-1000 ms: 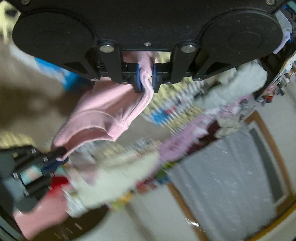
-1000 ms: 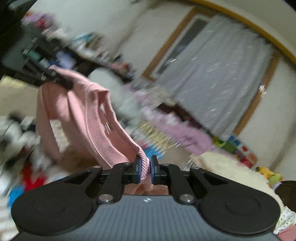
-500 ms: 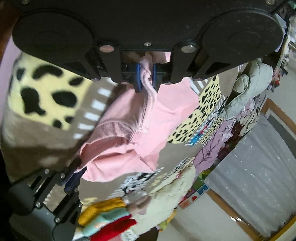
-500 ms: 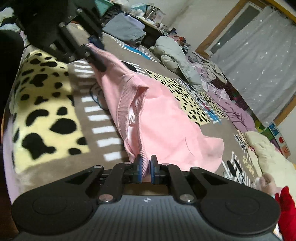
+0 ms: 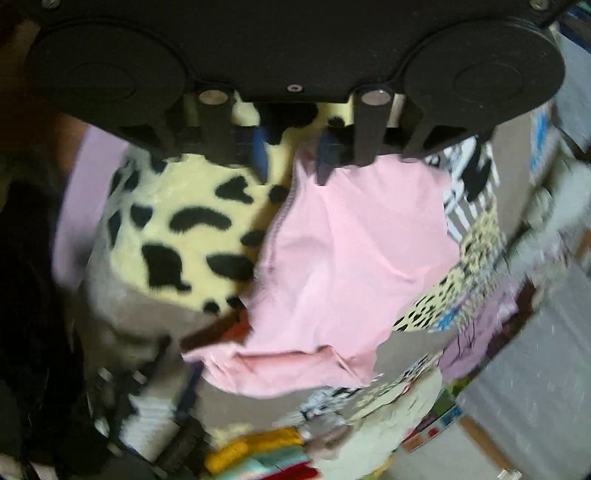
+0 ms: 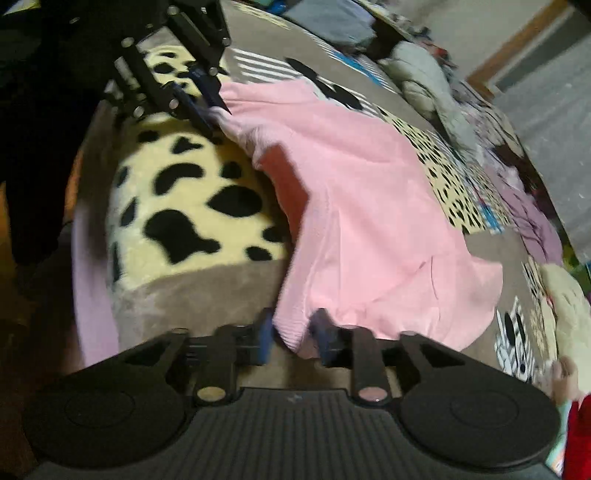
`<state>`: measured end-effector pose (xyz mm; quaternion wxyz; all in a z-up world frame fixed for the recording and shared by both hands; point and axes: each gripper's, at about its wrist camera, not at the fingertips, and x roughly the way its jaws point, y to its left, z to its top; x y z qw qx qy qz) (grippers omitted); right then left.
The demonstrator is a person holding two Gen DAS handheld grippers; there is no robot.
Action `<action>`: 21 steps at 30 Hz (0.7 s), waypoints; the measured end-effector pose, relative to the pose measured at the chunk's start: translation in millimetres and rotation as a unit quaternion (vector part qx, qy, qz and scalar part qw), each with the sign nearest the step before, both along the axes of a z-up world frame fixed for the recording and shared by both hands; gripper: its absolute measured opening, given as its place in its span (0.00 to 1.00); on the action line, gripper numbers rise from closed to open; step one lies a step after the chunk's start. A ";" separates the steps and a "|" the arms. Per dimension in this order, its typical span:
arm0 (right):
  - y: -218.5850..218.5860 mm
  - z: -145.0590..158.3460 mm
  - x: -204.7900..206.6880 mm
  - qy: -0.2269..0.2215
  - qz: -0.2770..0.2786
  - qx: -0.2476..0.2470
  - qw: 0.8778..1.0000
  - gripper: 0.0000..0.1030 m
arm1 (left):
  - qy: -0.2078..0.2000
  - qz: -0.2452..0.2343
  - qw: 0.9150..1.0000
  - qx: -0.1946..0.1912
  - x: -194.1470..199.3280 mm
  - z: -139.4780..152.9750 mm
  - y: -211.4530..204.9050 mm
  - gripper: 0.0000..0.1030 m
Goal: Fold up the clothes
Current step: 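Lift the sweatshirt by the shoulders with both grippers and shake it out, then lay the sweatshirt flat on the bed and open both grippers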
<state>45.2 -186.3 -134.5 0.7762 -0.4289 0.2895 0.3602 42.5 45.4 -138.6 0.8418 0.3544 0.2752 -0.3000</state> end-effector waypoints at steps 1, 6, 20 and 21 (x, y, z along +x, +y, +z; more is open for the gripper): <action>-2.8 7.6 -1.7 0.016 0.009 0.007 1.000 0.31 | 0.002 0.014 1.000 -0.022 3.1 6.6 7.1 0.42; -26.6 50.0 7.5 0.071 0.010 0.083 0.994 0.32 | 0.012 0.136 0.973 -0.184 44.7 46.8 55.6 0.41; -164.6 1.8 147.5 0.141 -0.380 0.525 0.749 0.36 | 0.121 0.321 0.862 -0.373 200.5 2.3 103.7 0.34; -170.4 -10.7 153.3 0.148 -0.388 0.544 0.729 0.38 | 0.135 0.314 0.862 -0.373 206.3 -2.1 101.7 0.34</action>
